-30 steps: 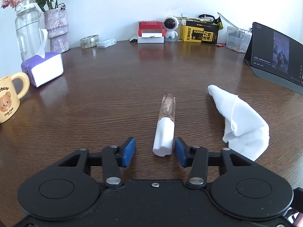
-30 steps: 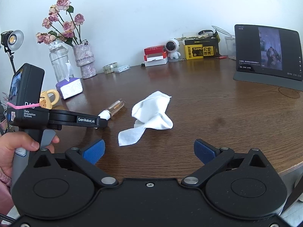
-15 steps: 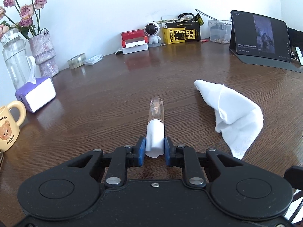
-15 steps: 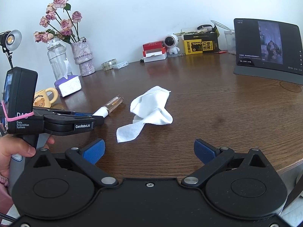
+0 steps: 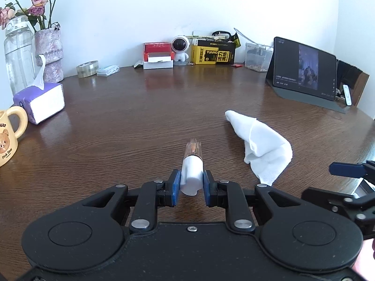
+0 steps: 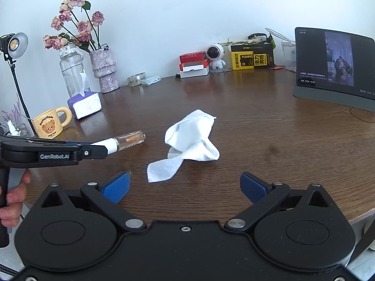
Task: Clean container
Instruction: 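Close the left gripper on the white cap and lift the vial, then grasp the white tissue with the right gripper while the left holds the vial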
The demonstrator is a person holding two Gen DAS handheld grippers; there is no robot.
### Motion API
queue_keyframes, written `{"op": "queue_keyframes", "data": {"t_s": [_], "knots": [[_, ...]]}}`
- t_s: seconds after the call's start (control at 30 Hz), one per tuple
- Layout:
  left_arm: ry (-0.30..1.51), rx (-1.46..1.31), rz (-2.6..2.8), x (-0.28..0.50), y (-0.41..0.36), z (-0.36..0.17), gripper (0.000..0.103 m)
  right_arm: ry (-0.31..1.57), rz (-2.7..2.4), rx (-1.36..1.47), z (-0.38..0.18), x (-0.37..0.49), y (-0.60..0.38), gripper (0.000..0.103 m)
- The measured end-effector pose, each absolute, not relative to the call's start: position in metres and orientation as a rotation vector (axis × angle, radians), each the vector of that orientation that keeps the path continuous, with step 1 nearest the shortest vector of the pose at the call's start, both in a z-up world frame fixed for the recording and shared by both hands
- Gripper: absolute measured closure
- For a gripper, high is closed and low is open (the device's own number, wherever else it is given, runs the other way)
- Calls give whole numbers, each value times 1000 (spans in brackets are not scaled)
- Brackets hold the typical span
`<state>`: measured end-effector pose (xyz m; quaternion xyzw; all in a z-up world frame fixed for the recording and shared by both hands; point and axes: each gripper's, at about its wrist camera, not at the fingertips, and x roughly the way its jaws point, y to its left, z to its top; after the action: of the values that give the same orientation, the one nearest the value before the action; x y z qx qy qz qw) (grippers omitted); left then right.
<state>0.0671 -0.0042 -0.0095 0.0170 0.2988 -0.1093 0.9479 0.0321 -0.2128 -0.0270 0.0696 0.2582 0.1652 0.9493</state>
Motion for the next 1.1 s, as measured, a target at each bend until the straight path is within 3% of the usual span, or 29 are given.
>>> {"op": "queue_keyframes", "data": {"t_s": [0.67,1.03,1.1], "knots": [[552,-113,-312,50,26,15,83,523,356,66,-16,29,-180,1],[533,-167,-360,42,41,20,84,568,351,108,-18,75,-192,1],[532,-179,-359,36,46,17,84,577,349,117,-19,83,-194,8]]}}
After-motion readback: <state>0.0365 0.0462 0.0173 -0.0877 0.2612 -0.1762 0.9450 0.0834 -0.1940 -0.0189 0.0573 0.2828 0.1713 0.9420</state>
